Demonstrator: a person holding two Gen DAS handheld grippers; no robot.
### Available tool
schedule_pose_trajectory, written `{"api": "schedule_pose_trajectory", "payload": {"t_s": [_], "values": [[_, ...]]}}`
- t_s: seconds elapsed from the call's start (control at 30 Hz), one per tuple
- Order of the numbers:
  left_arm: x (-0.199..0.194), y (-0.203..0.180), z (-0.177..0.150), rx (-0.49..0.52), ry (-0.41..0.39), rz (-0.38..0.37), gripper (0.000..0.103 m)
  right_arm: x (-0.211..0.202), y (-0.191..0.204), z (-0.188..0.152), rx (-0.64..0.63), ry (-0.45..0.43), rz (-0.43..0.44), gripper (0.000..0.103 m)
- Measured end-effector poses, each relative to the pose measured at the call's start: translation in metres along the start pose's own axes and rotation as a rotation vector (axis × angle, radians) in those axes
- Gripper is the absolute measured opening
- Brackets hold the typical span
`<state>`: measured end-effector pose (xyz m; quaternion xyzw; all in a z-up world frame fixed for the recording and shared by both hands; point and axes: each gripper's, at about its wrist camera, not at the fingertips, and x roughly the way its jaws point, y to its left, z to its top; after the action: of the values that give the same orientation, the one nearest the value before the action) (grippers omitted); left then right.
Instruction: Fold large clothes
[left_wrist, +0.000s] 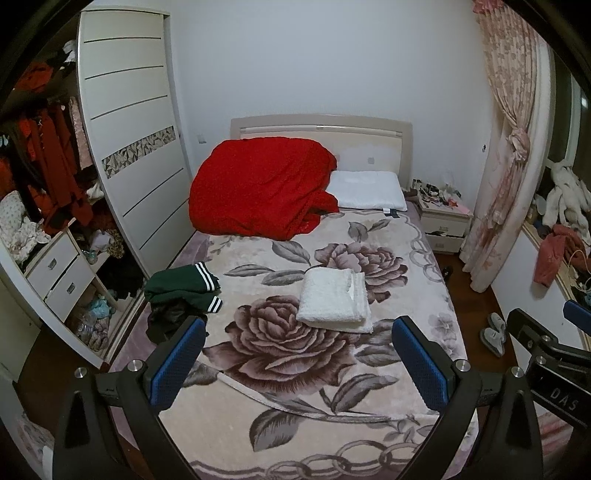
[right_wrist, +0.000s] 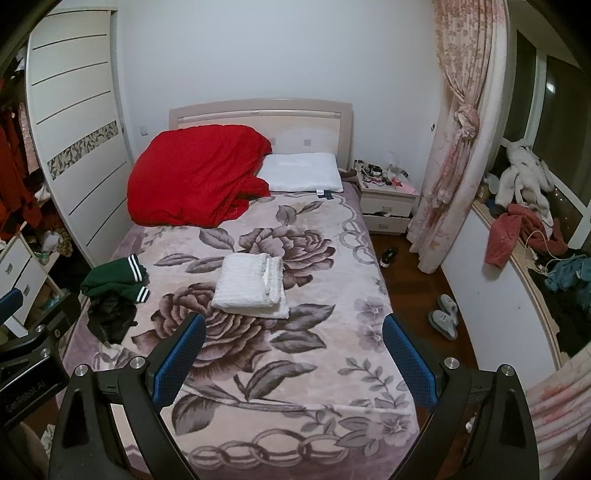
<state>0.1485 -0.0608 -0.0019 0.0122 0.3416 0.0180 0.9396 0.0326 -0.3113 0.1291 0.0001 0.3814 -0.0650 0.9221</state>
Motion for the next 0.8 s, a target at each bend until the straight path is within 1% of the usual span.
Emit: {"api": "schedule_pose_trajectory", "payload": {"t_s": [0.17, 0.37, 0.5, 0.8], "values": [[-0.002, 0.0, 0.0, -0.007, -0.005, 0.005, 0.103, 0.001, 0.008, 0.006, -0.006, -0.003, 0.004, 0.098], [-0.004, -0.002, 0.0, -0.012, -0.01, 0.014, 0.103, -0.001, 0.008, 0.001, -0.001, -0.003, 0.001, 0.098], [-0.004, -0.002, 0.001, -0.012, -0.013, 0.015, 0.103, 0.003, 0.012, 0.009, -0.003, -0.007, 0.002, 0.098], [-0.005, -0.003, -0.001, -0.013, -0.012, 0.017, 0.103, 0.001, 0.013, 0.004, -0.002, -0.007, 0.0, 0.098]]}}
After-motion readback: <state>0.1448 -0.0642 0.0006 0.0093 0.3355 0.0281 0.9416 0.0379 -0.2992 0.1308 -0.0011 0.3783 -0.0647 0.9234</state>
